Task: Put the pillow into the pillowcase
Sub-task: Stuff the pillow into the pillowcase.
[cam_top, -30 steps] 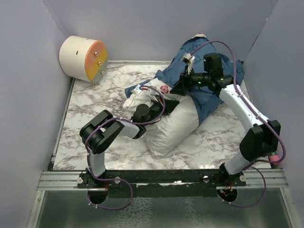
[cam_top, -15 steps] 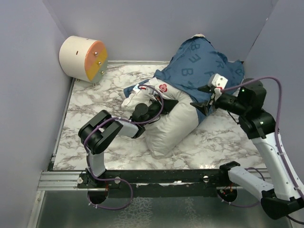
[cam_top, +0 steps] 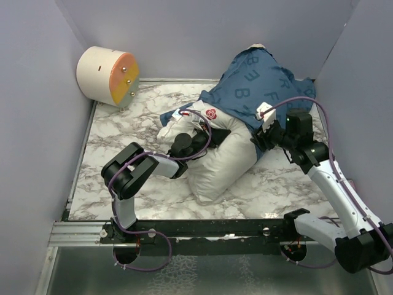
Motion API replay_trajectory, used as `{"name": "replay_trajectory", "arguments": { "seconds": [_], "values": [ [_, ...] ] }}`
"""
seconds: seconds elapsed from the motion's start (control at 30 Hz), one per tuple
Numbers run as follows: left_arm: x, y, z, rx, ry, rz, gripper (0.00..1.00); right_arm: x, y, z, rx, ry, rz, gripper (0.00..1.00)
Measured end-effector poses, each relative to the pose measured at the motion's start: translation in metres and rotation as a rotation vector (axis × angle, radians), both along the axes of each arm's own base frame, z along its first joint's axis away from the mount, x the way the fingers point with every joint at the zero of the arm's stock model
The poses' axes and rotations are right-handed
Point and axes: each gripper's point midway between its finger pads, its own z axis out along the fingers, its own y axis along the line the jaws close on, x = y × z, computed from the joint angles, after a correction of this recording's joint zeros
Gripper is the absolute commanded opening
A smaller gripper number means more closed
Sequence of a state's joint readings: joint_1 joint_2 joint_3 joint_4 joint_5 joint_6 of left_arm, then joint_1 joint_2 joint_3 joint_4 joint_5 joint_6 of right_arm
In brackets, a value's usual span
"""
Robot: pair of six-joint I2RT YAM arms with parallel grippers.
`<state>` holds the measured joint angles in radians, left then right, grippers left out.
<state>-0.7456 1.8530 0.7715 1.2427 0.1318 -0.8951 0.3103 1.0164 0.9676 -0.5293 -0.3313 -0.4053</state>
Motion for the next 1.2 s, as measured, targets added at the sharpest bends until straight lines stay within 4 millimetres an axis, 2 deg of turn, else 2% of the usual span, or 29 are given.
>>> {"name": "replay_trajectory", "arguments": {
  "seconds": [0.17, 0.23, 0.3, 0.33, 0.4, 0.47, 0.63, 0.73, 0.83, 0.93, 1.03, 1.07, 1.2],
  "values": [
    [0.0, -0.002, 0.001, 0.002, 0.001, -0.008, 0.02, 0.012, 0.001, -0.01, -0.012, 0.016, -0.015, 0.47],
    [-0.001, -0.002, 0.0, 0.006, 0.004, -0.01, 0.02, 0.015, 0.002, -0.018, -0.02, 0.038, -0.015, 0.35],
    [-0.001, -0.002, 0.0, 0.009, 0.006, -0.01, 0.02, 0.018, 0.001, -0.024, -0.03, 0.056, -0.021, 0.14],
    [-0.001, -0.001, 0.0, 0.01, 0.006, -0.01, 0.02, 0.019, 0.001, -0.026, -0.034, 0.059, -0.023, 0.08],
    [-0.001, -0.002, 0.0, 0.014, 0.007, -0.011, 0.02, 0.02, 0.001, -0.027, -0.037, 0.061, -0.02, 0.01],
    [-0.001, -0.002, 0.0, 0.02, 0.008, -0.013, 0.02, 0.018, 0.003, -0.026, -0.032, 0.066, -0.002, 0.01],
    [0.008, -0.007, 0.004, 0.048, 0.006, -0.01, 0.01, -0.001, 0.034, 0.009, 0.064, 0.108, 0.209, 0.01],
    [0.022, -0.008, 0.012, 0.062, -0.002, 0.012, 0.01, -0.006, 0.063, 0.042, 0.134, 0.15, 0.371, 0.01],
    [0.038, -0.005, 0.021, 0.074, -0.004, 0.046, 0.01, -0.009, 0.097, 0.053, 0.169, 0.196, 0.519, 0.01],
    [0.043, -0.005, 0.018, 0.093, 0.016, 0.055, 0.01, -0.028, 0.123, 0.041, 0.199, 0.282, 0.634, 0.01],
    [0.038, -0.007, 0.012, 0.108, 0.031, 0.038, 0.07, -0.046, 0.128, 0.02, 0.207, 0.362, 0.665, 0.01],
    [0.035, -0.009, 0.011, 0.111, 0.032, 0.025, 0.12, -0.051, 0.128, 0.009, 0.205, 0.396, 0.661, 0.01],
    [0.016, -0.013, 0.007, 0.135, 0.029, -0.022, 0.41, -0.064, 0.115, -0.043, 0.196, 0.526, 0.603, 0.01]
  ]
}}
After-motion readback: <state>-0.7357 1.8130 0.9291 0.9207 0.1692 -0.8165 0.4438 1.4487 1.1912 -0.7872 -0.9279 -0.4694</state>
